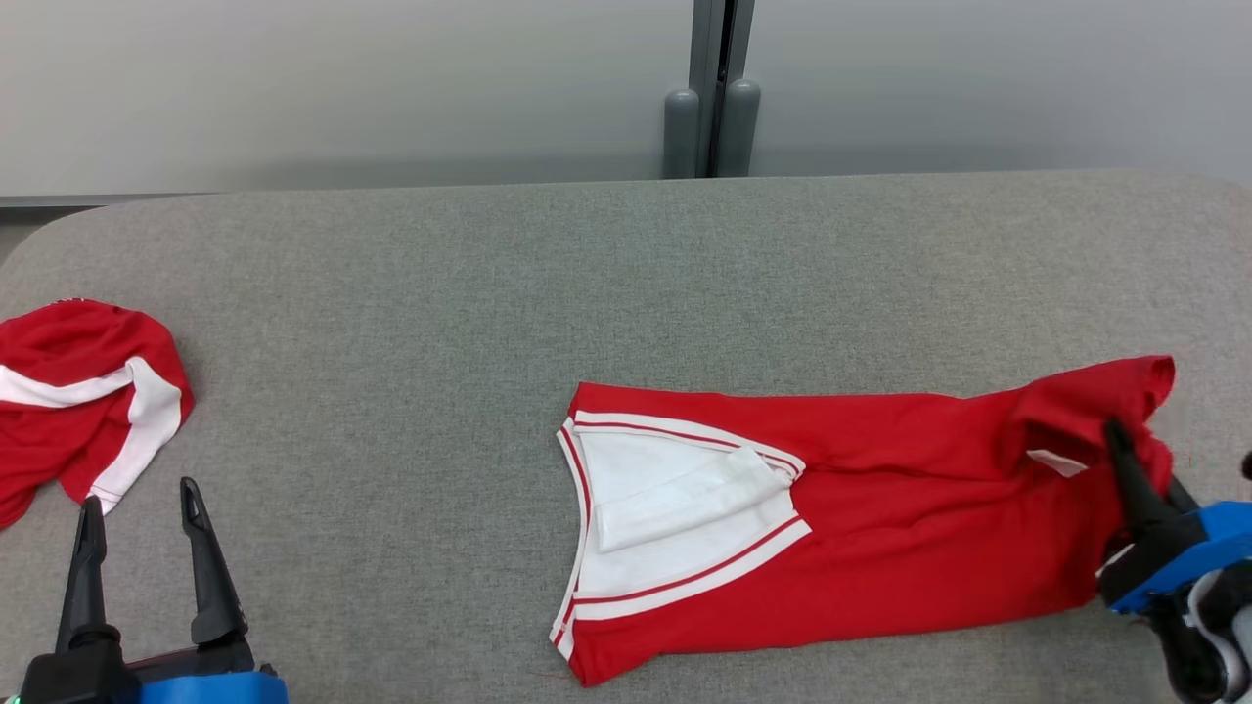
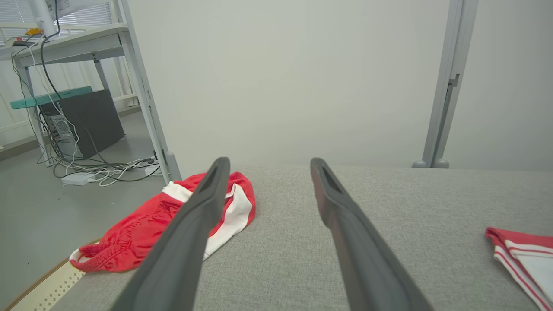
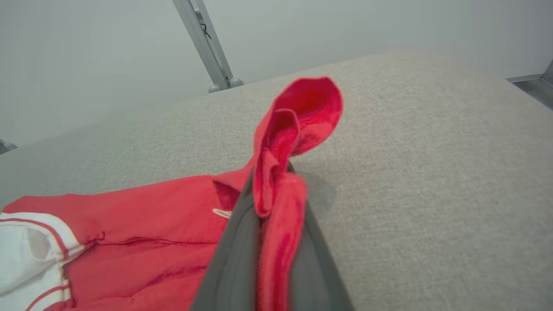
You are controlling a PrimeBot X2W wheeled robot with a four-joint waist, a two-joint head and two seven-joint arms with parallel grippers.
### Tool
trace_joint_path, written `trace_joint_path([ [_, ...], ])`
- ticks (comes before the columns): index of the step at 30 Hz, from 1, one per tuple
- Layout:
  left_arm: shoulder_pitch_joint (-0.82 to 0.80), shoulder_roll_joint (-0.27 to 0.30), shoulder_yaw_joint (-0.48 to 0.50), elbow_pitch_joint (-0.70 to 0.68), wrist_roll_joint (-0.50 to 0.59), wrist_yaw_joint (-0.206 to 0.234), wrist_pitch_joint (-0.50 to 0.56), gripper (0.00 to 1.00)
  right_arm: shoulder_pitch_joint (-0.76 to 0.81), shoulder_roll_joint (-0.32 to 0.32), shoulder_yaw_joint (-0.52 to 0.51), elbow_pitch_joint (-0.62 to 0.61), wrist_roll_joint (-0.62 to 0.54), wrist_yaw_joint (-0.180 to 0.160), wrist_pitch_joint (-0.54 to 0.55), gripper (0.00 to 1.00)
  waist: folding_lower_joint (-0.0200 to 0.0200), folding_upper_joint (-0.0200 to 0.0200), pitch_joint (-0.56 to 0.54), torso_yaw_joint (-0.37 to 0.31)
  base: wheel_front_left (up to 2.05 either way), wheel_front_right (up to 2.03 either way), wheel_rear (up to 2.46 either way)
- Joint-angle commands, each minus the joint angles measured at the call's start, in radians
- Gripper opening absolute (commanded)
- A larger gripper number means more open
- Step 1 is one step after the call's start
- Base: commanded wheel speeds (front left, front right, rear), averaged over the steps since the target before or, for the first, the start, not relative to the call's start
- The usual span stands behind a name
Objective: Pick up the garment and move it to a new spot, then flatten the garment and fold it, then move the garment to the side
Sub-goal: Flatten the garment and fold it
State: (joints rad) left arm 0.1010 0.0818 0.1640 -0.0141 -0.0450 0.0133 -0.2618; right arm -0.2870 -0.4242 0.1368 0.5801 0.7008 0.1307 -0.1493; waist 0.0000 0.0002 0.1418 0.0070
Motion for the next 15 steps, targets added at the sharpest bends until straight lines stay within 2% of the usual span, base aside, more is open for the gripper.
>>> trace_joint_path([
  [1, 0.007, -0.003, 0.003, -0.001, 0.003, -0.004, -0.004, 1.00, 0.018, 0.015, 0.012, -0.029, 0.007, 0.000, 0.010, 0.00, 0.0000, -0.0002, -0.001, 0.001, 0.00, 0.00, 0.00],
  [10, 0.006, -0.010, 0.003, 0.000, 0.005, 0.004, -0.004, 1.00, 0.082, 0.125, 0.109, -0.330, -0.025, 0.000, 0.130, 0.00, 0.0000, -0.0002, 0.000, 0.010, 0.00, 0.00, 0.00],
  [15, -0.014, -0.014, -0.005, 0.005, 0.004, 0.003, -0.004, 1.00, 0.060, 0.202, 0.179, -0.410, -0.065, 0.000, 0.193, 0.00, 0.0000, -0.0002, 0.008, 0.028, 0.00, 0.00, 0.00],
])
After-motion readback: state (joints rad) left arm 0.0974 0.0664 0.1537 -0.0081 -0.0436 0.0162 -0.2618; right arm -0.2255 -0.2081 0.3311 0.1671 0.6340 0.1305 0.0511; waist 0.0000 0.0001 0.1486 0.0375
